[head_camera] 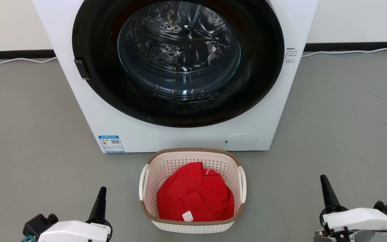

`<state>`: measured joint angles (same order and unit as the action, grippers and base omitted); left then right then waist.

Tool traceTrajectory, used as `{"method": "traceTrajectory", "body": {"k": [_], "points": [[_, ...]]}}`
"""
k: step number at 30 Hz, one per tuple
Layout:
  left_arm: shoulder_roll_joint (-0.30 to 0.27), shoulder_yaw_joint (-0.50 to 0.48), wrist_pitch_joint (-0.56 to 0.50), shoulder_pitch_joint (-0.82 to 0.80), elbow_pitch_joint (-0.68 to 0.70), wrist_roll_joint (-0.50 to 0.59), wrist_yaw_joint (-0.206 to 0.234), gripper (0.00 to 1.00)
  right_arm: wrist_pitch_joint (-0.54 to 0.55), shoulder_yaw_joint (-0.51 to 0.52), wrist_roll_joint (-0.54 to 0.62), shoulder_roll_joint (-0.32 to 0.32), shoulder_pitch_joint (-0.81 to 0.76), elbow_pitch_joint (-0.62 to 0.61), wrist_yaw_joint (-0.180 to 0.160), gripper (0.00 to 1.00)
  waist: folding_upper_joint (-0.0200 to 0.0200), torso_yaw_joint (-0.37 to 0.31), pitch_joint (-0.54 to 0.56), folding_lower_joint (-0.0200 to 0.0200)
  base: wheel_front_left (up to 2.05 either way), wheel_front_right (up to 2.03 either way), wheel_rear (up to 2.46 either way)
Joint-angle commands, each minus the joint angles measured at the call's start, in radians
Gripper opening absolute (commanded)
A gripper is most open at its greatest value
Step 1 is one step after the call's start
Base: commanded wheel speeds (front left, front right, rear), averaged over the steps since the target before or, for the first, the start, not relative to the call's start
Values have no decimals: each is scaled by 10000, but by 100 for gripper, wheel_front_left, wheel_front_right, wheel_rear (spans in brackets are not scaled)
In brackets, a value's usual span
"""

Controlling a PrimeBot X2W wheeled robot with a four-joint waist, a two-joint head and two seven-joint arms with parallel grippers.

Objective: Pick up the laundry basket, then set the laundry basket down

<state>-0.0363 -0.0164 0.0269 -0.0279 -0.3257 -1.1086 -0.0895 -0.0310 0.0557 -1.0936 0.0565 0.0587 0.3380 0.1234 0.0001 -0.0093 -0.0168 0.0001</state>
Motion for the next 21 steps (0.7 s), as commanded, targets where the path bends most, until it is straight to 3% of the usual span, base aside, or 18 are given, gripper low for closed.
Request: {"method": "traceTrajectory", "body": {"k": [1, 21], "points": [[-95, -263, -62, -491, 319, -317, -131, 0, 123, -75, -341, 49, 401, -336, 46, 0, -1, 4, 5, -1, 0, 0, 0], [-114, -576, -650, -628, 531, -2372, -254, 0, 704, 216, -2449, 0, 441, -598, 58, 0, -1, 43, 63, -1, 0, 0, 0]]}}
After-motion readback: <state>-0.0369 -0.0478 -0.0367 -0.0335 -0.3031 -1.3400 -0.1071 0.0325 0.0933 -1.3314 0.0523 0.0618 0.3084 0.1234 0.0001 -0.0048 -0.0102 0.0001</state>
